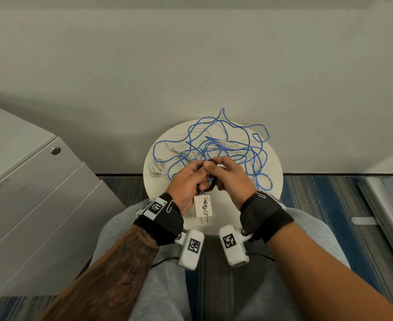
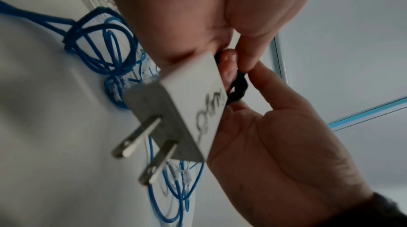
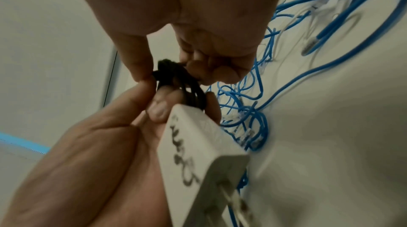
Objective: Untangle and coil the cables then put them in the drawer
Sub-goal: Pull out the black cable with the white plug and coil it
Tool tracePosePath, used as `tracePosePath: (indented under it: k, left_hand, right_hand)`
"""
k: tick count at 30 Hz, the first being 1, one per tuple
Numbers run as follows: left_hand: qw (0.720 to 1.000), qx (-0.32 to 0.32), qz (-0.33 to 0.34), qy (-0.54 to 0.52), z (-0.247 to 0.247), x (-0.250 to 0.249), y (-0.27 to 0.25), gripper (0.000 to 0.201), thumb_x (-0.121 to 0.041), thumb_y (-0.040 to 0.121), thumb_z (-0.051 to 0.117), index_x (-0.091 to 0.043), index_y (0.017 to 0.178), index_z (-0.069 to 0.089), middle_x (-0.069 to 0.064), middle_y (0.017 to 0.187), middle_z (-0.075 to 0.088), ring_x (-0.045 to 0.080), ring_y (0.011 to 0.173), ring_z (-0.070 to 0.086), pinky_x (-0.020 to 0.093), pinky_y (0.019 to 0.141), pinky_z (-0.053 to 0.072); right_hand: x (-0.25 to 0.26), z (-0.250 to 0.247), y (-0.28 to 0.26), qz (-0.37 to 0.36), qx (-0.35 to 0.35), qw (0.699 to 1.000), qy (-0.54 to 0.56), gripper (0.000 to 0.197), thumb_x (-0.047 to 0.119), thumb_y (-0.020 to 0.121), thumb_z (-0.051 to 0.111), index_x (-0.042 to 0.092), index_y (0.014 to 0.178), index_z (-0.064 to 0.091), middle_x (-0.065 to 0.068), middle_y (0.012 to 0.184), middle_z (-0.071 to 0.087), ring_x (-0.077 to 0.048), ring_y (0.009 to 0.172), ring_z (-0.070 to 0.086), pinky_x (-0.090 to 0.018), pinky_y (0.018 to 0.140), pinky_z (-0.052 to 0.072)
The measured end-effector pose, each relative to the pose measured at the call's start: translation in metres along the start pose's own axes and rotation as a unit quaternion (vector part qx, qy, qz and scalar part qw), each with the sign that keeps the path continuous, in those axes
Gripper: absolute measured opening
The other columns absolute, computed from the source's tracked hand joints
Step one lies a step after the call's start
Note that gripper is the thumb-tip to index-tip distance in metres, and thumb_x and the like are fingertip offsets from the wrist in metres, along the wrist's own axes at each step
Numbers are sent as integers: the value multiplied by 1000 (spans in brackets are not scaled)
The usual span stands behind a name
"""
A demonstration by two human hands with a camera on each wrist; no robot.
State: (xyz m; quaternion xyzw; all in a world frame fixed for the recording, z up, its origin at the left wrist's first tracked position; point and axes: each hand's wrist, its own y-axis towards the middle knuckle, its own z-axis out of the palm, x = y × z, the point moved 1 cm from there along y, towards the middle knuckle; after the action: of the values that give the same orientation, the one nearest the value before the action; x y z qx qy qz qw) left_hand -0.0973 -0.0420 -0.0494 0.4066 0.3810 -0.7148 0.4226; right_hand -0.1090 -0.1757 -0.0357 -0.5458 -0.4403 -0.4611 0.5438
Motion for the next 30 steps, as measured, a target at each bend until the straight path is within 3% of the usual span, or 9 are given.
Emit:
tracePosePath:
  k: [3,6,9,14,17,20,25,28,30]
  left_hand:
    - [999,3,10,32,-3,3,0,26,-11,103,43,-4,123,57,-8,60,46,8,54,35,28,65,35]
    - [999,-8,11,31,-4,2,0,21,-12,102,45,-8,115,60,-8,58,38,6,52,32,22,58,33]
    - [999,4,-5,40,-3,0,-2,17,-13,102,47,-9,111,61,-10,56,35,5,49,31,31,63,33]
    - [985,22,-22,170,0,-3,-6,20,-19,101,49,-8,110,64,-9,55,35,6,46,34,35,62,53]
    - [973,3,-21,228,-3,-3,-4,19,-21,100,52,-10,107,65,-10,55,41,6,47,41,36,61,54]
    - [945,-6,-23,327,1,3,-4,19,-24,98,54,-11,108,65,-13,54,48,5,49,49,32,57,52]
    - [969,-18,10,247,-3,-2,-4,10,-21,100,52,-17,96,61,-8,54,41,8,46,39,35,60,53]
    - [975,-23,13,222,-4,-4,-4,11,-22,100,51,-16,98,60,-10,53,41,6,45,39,37,63,52]
    - [981,-13,3,194,-2,-4,-5,12,-20,101,50,-13,102,59,-12,52,42,5,44,38,38,64,53]
  right_hand:
    - [-1,-3,3,13,4,1000,-12,18,29,92,69,17,93,56,1,72,59,-11,60,50,-27,59,40]
    - [5,-7,3,20,11,999,-29,16,31,96,61,18,89,54,0,83,62,-14,78,56,-32,72,45]
    - [9,-13,6,24,33,999,-4,15,24,100,57,17,87,58,-2,85,63,-15,84,58,-35,79,46]
    - [11,-16,5,6,47,998,-34,18,24,101,55,9,95,62,-9,90,64,-23,90,60,-45,94,51]
    - [14,-15,1,-14,52,996,-73,21,27,100,57,7,97,64,-7,92,64,-18,88,58,-38,86,48]
    - [25,-15,-3,-54,42,996,-53,27,26,97,62,-1,100,64,-7,92,61,-13,87,57,-29,79,50]
    - [22,-31,3,-83,11,989,-122,15,27,96,65,13,98,63,4,90,63,-10,84,60,-26,71,51]
    - [15,-29,3,-102,57,979,-169,10,20,96,65,10,99,66,-6,87,67,-9,78,61,-19,69,51]
    - [12,-27,4,-116,46,977,-173,9,18,96,64,9,98,67,-11,89,69,-11,76,62,-20,71,52]
